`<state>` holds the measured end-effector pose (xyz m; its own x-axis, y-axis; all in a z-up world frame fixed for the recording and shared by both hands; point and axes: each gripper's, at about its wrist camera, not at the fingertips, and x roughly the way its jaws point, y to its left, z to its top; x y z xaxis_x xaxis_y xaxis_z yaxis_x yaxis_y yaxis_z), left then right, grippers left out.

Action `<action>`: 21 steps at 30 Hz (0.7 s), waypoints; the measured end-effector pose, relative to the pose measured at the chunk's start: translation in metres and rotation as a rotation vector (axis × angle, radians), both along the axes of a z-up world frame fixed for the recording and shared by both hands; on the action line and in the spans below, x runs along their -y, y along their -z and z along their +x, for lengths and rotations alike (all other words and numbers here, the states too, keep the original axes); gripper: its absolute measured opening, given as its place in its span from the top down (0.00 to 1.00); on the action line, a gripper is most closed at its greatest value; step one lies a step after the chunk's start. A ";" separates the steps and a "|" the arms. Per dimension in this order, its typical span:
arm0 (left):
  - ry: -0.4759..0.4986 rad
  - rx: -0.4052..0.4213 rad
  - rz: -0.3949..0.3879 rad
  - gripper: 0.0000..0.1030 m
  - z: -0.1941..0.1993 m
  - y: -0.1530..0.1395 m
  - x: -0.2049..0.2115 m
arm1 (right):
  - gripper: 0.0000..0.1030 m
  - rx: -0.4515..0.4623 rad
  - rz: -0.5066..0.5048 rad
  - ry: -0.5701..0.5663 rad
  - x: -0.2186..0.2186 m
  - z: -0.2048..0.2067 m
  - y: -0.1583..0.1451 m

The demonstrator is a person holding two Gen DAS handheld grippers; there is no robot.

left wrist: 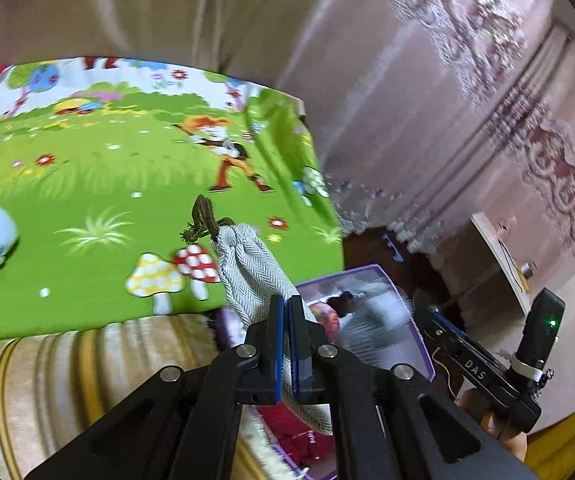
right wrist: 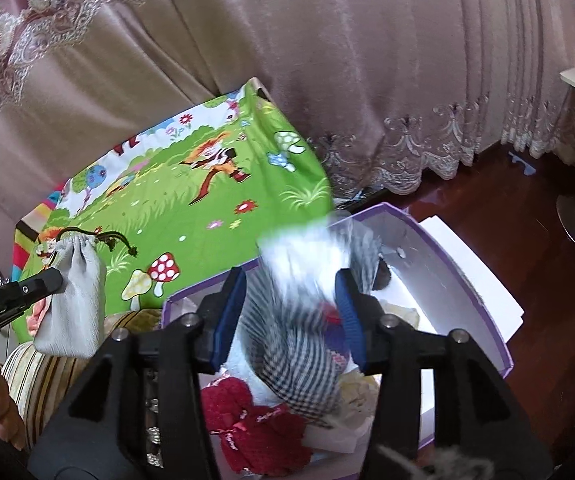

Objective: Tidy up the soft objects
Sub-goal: 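Open the right tool to drop the checked cloth in while the left tool drops the grey bag in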

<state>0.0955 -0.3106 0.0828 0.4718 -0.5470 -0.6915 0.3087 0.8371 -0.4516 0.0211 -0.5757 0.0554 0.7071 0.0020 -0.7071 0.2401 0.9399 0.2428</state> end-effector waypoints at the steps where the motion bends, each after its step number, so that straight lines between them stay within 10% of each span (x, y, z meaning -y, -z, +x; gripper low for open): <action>1: 0.012 0.002 0.001 0.97 0.000 -0.001 0.006 | 0.43 -0.001 -0.001 0.010 0.003 -0.001 0.000; 21: 0.192 0.093 -0.032 0.94 0.004 -0.021 0.090 | 0.38 -0.001 0.039 0.097 0.039 -0.015 0.010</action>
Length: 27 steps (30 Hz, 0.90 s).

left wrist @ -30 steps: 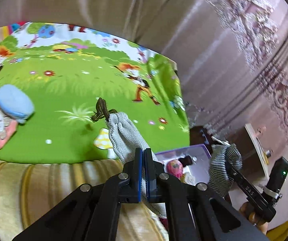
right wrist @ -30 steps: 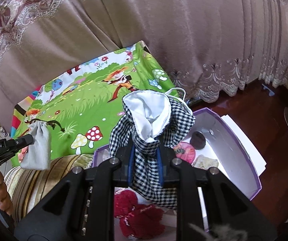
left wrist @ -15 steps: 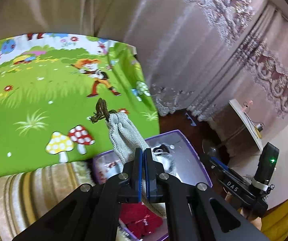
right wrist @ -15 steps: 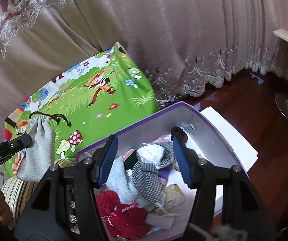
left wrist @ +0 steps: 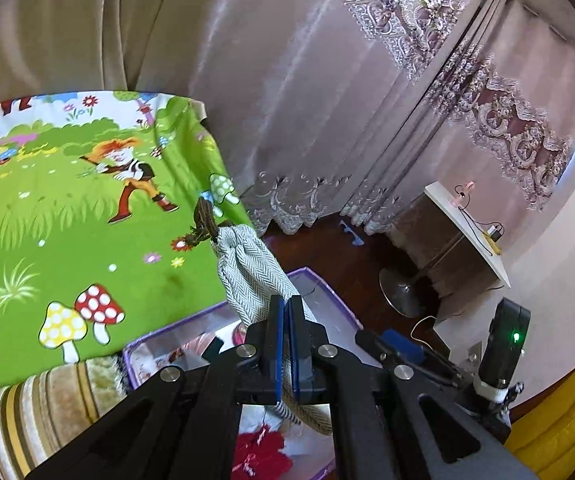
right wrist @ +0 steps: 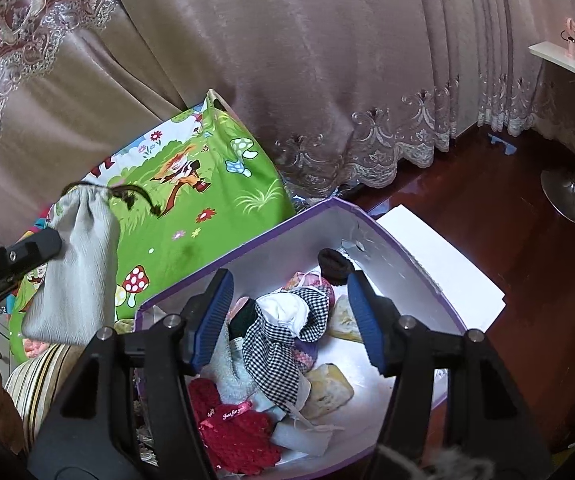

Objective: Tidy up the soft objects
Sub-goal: 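Open the right tool to drop the checked cloth in while the left tool drops the grey bag in, then move both open tools back over the pink towel and blue pouch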

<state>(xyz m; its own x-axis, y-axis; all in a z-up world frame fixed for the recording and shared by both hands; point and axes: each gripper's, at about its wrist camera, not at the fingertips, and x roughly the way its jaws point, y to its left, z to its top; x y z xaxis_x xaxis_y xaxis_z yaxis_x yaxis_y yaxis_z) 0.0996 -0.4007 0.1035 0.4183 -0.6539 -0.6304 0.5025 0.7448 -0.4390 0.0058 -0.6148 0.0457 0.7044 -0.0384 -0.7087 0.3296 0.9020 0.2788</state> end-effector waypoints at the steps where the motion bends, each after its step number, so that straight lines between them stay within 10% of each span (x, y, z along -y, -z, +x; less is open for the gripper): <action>1: 0.008 0.004 0.012 0.91 0.003 0.002 0.004 | 0.38 -0.001 0.001 0.001 0.001 -0.001 0.000; 10: -0.064 -0.091 0.091 0.77 0.023 0.036 -0.008 | 0.38 -0.009 0.001 -0.010 0.000 0.000 0.000; 18: -0.106 -0.001 0.096 0.57 0.014 0.027 -0.028 | 0.38 -0.002 -0.012 -0.050 -0.014 0.002 -0.008; 27: -0.149 0.075 0.112 0.57 0.011 0.018 -0.071 | 0.38 -0.001 -0.043 -0.115 -0.042 0.012 -0.020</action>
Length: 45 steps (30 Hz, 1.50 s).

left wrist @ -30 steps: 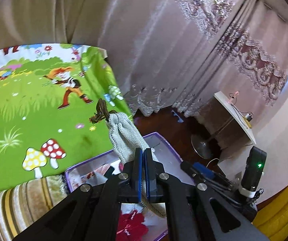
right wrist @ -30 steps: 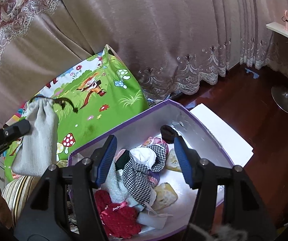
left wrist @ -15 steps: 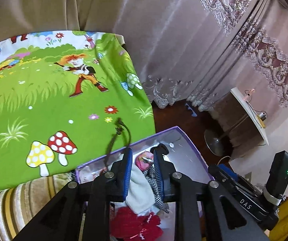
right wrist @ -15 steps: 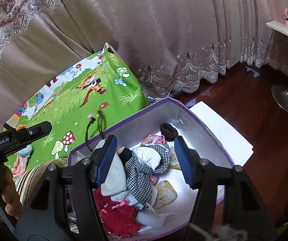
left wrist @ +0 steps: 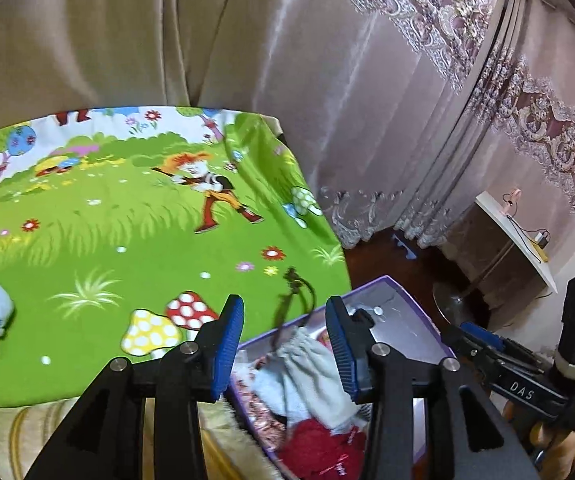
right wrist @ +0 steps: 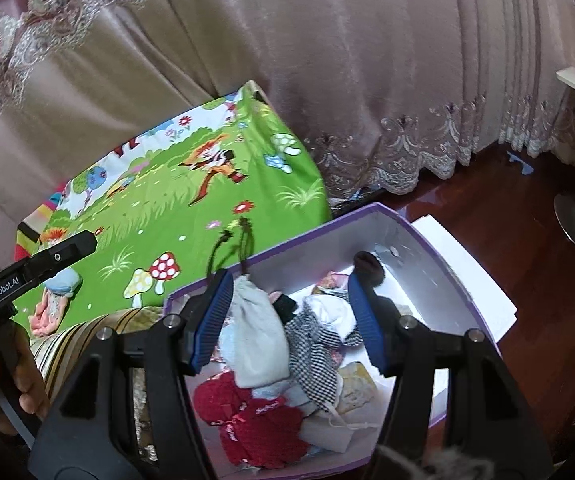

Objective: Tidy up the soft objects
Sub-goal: 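Move both open tools back over the pink towel and blue pouch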

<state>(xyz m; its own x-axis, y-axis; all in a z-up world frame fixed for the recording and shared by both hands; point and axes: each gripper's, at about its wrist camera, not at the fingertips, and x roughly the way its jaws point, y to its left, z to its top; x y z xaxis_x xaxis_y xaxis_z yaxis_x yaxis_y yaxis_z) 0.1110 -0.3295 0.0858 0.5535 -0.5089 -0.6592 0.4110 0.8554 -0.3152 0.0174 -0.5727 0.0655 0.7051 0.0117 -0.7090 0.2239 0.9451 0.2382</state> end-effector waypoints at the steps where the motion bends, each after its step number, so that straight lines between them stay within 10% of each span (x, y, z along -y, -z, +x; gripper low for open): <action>1: -0.007 0.000 -0.003 0.56 0.000 0.000 -0.006 | 0.38 -0.001 -0.005 -0.012 -0.005 0.002 -0.002; 34: -0.496 -0.175 -0.036 0.41 0.015 0.042 -0.289 | 0.35 -0.064 -0.138 -0.456 -0.204 0.072 -0.010; 45: -0.517 -0.283 0.051 0.32 0.035 0.063 -0.338 | 0.32 -0.088 -0.170 -0.608 -0.276 0.100 -0.001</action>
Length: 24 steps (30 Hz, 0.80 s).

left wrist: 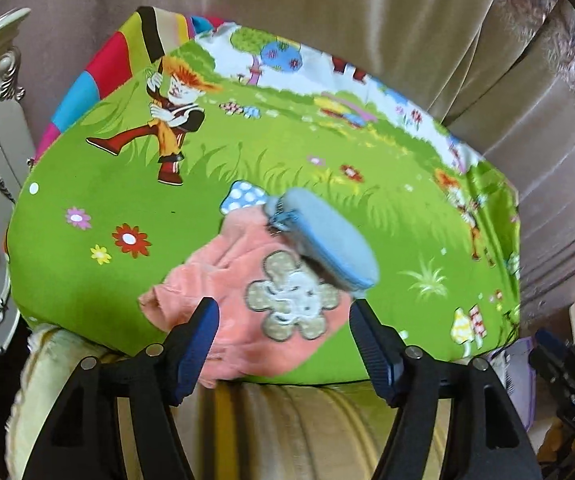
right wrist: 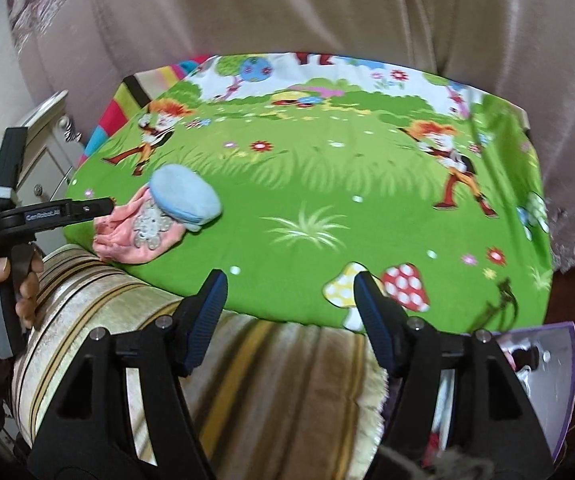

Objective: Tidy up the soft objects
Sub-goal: 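Move both open tools back over the pink towel and blue pouch, then grasp the pink flower towel with the left tool while the right tool grasps the blue zippered pouch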

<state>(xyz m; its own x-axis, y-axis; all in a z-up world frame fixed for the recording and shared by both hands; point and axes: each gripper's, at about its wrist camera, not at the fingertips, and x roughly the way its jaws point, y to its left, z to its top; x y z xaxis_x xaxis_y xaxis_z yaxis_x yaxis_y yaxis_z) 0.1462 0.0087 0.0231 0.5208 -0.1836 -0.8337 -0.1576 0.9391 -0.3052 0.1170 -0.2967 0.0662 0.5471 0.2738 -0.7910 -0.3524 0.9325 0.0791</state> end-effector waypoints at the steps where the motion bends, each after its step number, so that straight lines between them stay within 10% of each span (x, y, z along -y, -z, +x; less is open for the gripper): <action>1: 0.008 -0.018 0.015 0.32 0.003 0.003 -0.002 | 0.32 -0.001 -0.003 -0.013 -0.006 0.002 0.001; 24: 0.138 -0.169 0.090 0.33 0.047 0.054 -0.013 | 0.19 -0.030 -0.099 -0.347 -0.149 0.066 0.037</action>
